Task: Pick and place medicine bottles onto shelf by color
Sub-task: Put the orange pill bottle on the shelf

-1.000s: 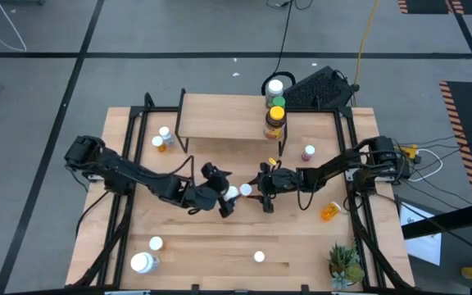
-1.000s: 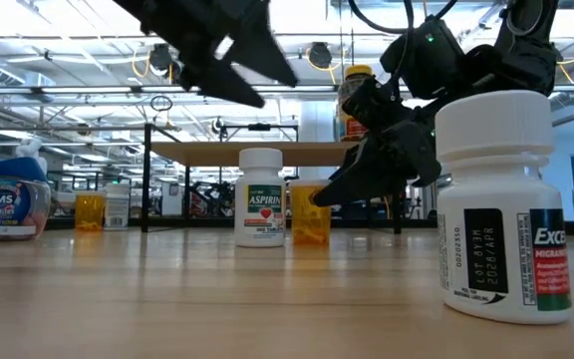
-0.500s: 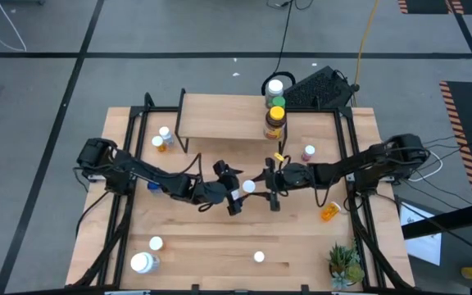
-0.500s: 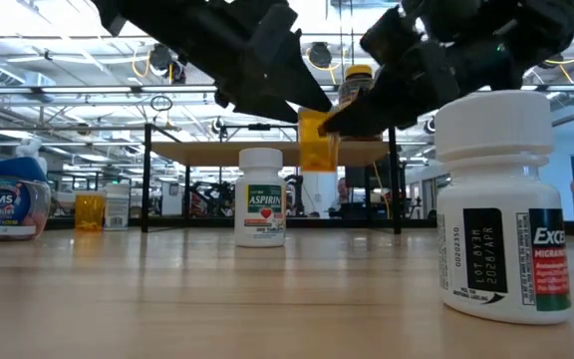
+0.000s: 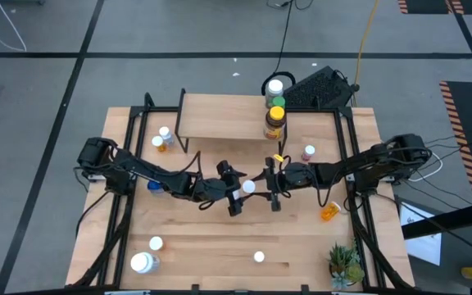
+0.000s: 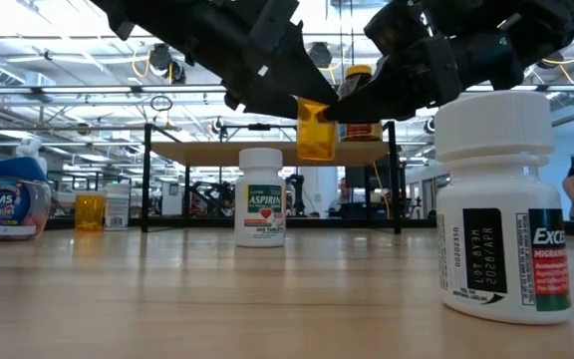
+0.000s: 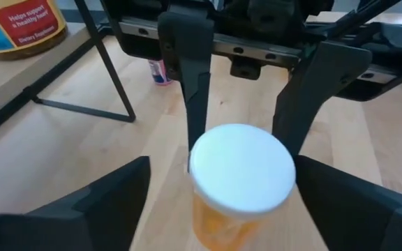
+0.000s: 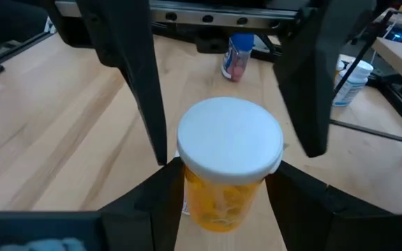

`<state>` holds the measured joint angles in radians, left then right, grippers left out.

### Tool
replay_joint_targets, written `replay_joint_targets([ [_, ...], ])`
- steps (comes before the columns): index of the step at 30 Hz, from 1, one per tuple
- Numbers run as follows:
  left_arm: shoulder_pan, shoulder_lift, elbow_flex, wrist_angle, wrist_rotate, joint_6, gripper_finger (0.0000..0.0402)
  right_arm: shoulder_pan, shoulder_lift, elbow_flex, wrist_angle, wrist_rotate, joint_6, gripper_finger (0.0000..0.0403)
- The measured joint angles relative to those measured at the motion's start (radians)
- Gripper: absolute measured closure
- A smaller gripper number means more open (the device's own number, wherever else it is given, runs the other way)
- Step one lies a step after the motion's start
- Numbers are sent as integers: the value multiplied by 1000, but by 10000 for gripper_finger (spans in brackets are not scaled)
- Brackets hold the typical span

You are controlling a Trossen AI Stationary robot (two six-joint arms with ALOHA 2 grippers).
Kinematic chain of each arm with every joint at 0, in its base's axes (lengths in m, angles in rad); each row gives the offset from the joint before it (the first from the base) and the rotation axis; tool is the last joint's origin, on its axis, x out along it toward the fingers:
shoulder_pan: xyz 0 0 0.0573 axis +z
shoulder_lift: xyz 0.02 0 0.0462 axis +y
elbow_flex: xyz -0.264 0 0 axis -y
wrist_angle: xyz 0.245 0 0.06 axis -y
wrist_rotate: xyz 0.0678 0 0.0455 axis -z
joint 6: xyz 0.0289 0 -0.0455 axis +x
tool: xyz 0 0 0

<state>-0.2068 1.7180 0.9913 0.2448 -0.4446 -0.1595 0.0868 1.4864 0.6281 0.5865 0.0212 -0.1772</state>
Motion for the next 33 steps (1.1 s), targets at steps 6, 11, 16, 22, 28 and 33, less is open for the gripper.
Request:
replay_joint_targets([
  [6,6,0,0,1,9,-3,131,-2,0,0,5,6,-3,220],
  [11,7,0,0,1,9,-3,173,-3,0,0,2,7,12,220],
  [16,17,0,0,-3,-4,-19,188,-8,0,0,-11,84,56,205],
  [22,42,0,0,-3,-22,-45,182,-8,-37,0,-86,162,92,148],
  [28,89,-25,-2,-5,-27,-38,184,-8,-128,0,-237,232,183,106],
  [33,146,-98,-2,-4,-9,24,185,-8,-237,0,-380,294,222,106],
])
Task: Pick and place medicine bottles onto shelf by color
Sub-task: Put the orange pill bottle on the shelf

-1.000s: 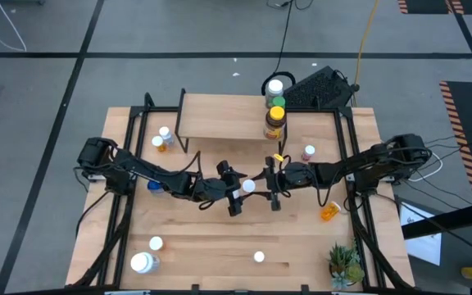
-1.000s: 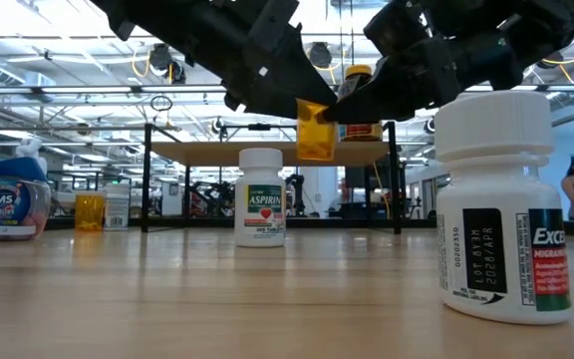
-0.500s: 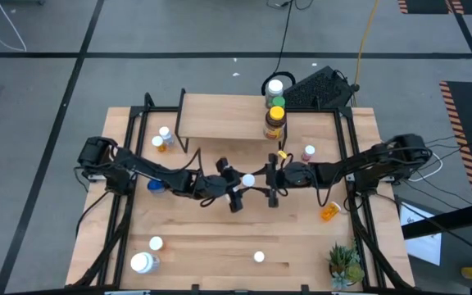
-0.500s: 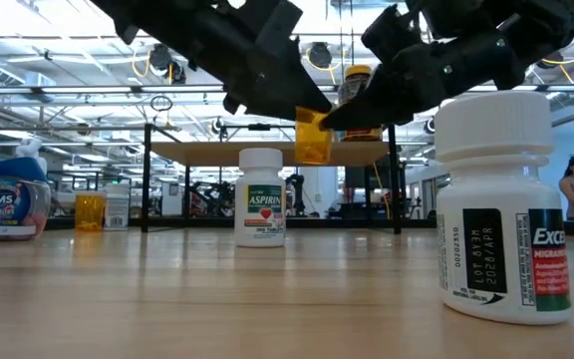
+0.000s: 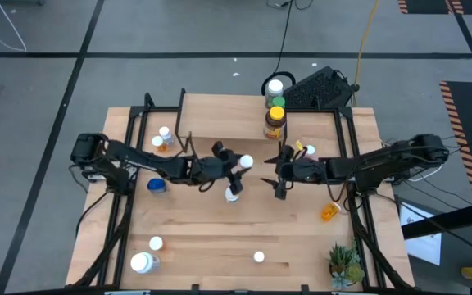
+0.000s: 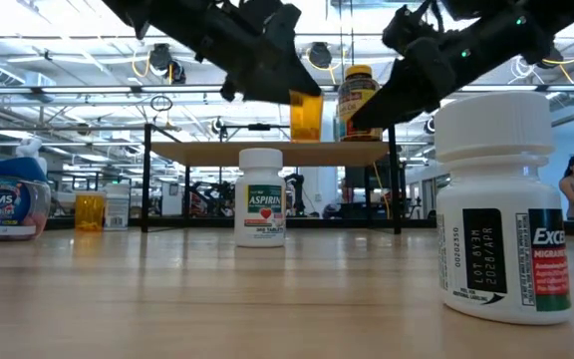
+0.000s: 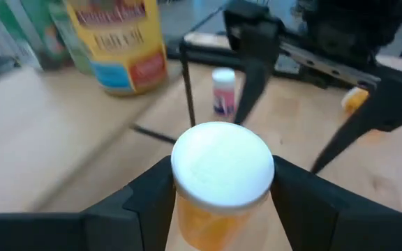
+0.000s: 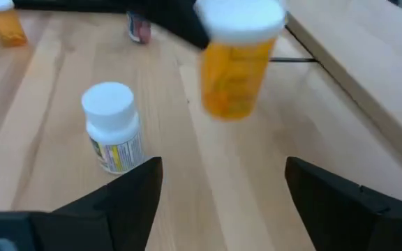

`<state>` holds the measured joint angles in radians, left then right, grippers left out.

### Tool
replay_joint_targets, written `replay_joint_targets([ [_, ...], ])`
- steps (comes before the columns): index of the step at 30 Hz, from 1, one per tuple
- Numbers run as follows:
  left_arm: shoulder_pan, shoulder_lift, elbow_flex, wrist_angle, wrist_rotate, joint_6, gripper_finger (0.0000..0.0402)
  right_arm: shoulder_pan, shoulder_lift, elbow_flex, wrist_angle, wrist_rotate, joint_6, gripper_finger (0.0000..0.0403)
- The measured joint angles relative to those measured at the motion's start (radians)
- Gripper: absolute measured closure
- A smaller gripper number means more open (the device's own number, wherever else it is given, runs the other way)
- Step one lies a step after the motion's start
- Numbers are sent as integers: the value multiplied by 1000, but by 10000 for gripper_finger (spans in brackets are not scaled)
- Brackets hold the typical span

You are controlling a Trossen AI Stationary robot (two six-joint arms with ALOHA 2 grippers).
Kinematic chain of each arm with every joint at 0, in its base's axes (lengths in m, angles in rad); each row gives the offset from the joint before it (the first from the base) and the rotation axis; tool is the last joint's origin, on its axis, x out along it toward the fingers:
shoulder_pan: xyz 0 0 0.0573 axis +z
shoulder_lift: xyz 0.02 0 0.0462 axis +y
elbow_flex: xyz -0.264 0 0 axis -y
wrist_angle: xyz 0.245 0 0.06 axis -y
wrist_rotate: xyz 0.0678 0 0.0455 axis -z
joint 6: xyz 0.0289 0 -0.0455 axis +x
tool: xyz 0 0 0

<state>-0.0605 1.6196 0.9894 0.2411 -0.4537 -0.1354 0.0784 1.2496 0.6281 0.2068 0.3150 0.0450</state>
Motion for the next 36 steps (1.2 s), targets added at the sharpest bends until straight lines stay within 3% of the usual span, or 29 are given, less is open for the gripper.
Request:
replay_joint_targets([
  [4,81,-52,1,-1,46,70,185,0,-70,0,-43,-3,-4,111],
  [11,285,-74,20,-11,246,180,185,2,-192,0,-238,-89,-39,112],
  [18,440,-73,70,-13,397,221,185,2,-297,0,-296,-110,-41,112],
  [28,560,-61,128,35,516,236,185,9,-425,0,-406,-106,128,112],
  [36,591,92,281,-10,594,253,185,10,-423,0,-411,-100,219,112],
])
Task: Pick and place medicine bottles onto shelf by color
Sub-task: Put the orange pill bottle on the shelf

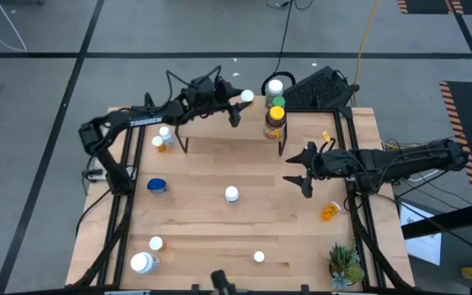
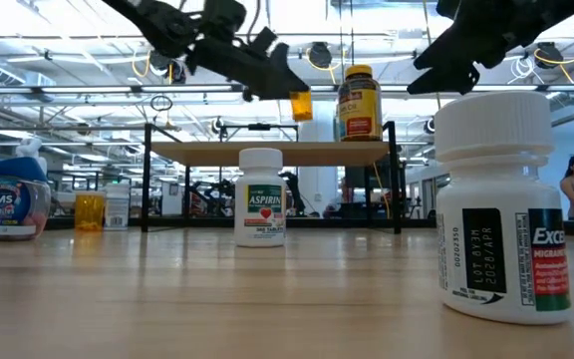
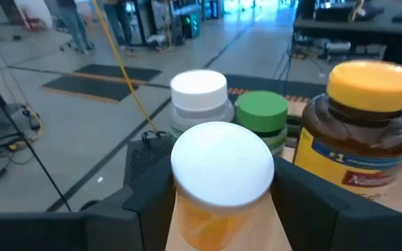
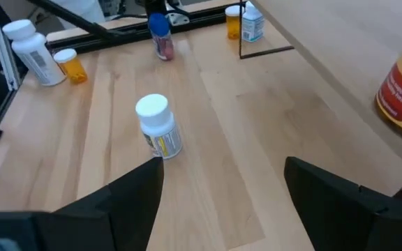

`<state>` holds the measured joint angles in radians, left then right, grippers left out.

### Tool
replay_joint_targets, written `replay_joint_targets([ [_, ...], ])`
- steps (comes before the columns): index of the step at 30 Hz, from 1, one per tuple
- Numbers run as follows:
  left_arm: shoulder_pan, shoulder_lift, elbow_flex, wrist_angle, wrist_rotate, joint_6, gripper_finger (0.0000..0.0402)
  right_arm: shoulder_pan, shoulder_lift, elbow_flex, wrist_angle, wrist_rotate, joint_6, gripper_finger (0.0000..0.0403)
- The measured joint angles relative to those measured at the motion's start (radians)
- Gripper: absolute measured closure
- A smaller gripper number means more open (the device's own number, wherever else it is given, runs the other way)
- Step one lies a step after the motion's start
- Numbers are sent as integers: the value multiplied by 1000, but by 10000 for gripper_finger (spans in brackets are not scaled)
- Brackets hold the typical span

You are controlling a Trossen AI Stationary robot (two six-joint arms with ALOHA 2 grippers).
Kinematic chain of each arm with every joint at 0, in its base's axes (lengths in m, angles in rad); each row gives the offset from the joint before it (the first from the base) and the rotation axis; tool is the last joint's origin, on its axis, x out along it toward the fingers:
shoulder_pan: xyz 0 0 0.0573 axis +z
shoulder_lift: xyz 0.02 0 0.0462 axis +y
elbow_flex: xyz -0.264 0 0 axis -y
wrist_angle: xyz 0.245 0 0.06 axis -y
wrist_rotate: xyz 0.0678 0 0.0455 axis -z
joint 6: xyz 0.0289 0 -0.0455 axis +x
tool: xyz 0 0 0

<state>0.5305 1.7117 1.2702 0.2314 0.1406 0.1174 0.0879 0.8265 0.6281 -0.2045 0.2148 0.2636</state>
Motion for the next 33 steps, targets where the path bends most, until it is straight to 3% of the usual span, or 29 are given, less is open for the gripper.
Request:
replay_joint_targets([
  [10,13,173,185,-124,-1,18,185,-1,0,0,-36,27,1,112],
  [16,35,201,194,-128,-10,-17,185,-1,0,0,-59,37,-21,112],
  [26,44,200,194,-133,-10,-60,185,-2,0,0,-162,233,-15,112],
  [33,44,200,194,-136,-10,-60,159,-2,0,0,-174,234,-14,112],
])
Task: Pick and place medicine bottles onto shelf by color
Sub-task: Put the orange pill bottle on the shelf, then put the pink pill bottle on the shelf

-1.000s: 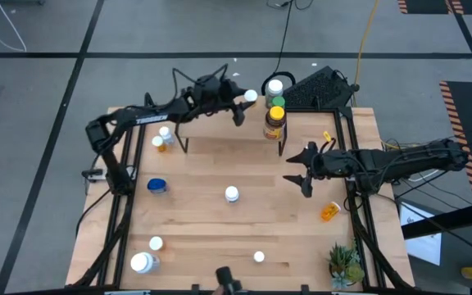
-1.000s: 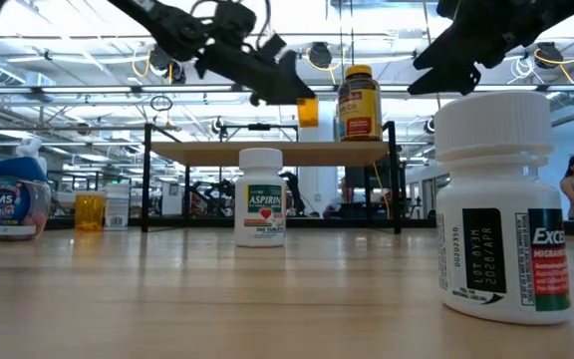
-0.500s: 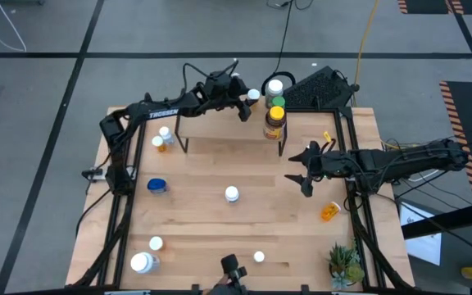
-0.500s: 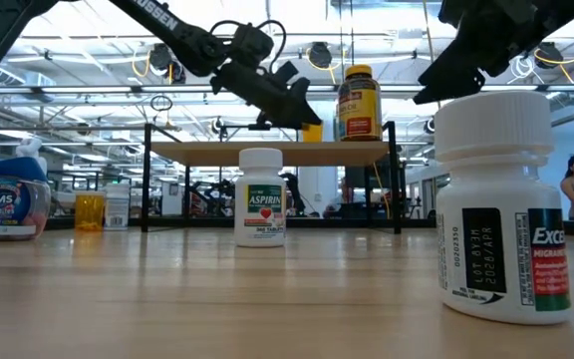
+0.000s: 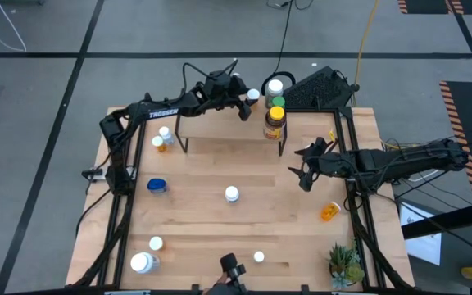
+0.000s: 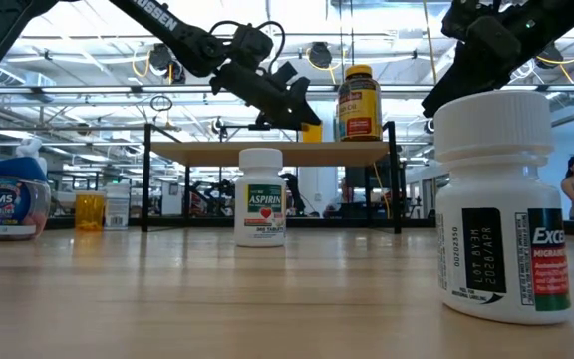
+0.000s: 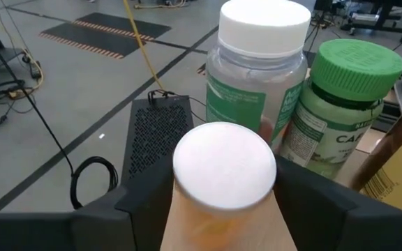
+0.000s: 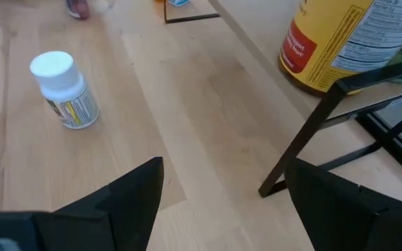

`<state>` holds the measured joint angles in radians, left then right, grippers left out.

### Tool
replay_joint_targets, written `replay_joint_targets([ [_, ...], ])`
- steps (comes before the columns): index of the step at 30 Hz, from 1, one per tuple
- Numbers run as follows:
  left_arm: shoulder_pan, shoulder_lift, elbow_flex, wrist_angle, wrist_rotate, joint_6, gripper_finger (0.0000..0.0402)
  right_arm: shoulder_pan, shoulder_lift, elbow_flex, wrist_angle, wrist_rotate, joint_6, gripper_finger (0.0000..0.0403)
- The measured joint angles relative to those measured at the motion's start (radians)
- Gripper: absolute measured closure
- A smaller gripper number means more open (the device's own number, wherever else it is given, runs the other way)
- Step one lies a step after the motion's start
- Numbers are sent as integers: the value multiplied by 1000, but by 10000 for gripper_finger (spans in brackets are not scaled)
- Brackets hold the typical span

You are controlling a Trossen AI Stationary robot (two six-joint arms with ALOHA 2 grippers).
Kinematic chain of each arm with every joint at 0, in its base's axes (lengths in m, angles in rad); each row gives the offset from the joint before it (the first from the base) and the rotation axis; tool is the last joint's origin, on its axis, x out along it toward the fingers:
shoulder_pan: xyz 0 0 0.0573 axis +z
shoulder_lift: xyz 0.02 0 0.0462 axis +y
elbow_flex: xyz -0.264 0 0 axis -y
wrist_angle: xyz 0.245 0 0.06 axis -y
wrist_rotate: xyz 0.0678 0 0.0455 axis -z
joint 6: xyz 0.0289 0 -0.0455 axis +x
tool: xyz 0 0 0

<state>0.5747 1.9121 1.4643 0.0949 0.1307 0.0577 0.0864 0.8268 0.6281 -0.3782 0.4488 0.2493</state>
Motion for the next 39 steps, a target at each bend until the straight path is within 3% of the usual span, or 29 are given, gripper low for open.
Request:
replay_joint_targets([
  [13,-1,-4,0,-11,-23,24,110,0,-1,0,-27,0,7,112],
  [17,-7,-65,-2,-84,-60,54,100,0,-21,0,-87,3,30,112],
  [21,-26,-169,-2,-217,-127,105,93,-20,-46,0,-144,70,32,112],
  [27,-75,-294,-4,-362,-164,130,91,-148,-39,0,-316,75,120,112],
  [33,-135,-355,-98,-289,-359,177,91,-309,0,0,-363,36,133,112],
  [39,-138,-403,-210,-255,-370,173,91,-394,38,0,-334,-50,146,112],
])
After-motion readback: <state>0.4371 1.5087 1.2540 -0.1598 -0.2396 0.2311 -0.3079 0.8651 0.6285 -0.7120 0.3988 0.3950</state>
